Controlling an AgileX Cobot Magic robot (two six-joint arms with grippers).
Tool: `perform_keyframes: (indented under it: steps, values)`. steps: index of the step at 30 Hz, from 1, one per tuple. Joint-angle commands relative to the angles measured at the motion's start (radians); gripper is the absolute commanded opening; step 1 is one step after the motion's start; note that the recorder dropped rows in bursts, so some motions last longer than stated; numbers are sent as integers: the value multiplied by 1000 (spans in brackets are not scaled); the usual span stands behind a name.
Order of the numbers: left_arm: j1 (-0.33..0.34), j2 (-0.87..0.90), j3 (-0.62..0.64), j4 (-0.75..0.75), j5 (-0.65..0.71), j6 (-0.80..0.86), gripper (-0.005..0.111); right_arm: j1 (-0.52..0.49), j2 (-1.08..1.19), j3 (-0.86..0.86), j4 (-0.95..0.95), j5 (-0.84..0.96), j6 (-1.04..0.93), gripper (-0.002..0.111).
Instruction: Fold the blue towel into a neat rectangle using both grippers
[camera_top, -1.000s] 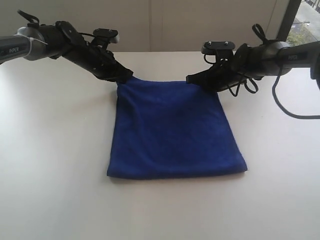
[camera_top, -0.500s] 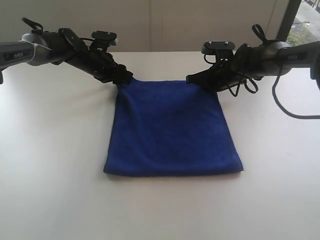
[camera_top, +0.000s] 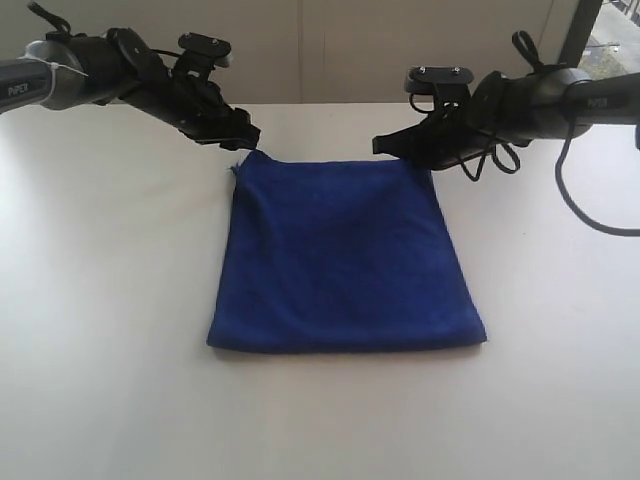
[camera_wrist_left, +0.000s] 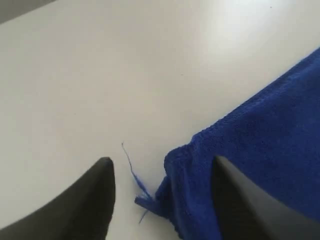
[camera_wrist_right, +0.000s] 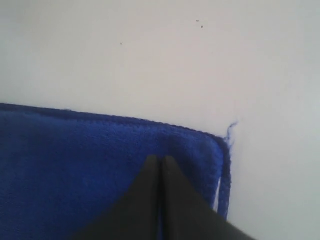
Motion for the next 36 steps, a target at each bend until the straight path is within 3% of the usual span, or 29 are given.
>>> perform_keyframes:
  steps: [1, 7, 9, 18, 27, 36]
  values:
    - [6, 4, -2, 0, -33, -8, 45, -1, -20, -2, -4, 19, 2, 0]
    - [6, 32, -2, -2, -70, -8, 7, -1, -20, -2, -9, 33, 2, 0]
    - [5, 43, -2, -7, -57, -8, 0, -1, -20, -2, -13, 33, 2, 0]
    - [-1, 62, -2, -129, -16, -8, 0, -1, -20, -2, -17, 33, 2, 0]
    - [-47, 58, -2, -134, 17, -3, 0, -1, -20, -2, -17, 35, 2, 0]
    - [-52, 47, -2, -134, 26, -2, 0, -1, -20, -2, -17, 35, 2, 0]
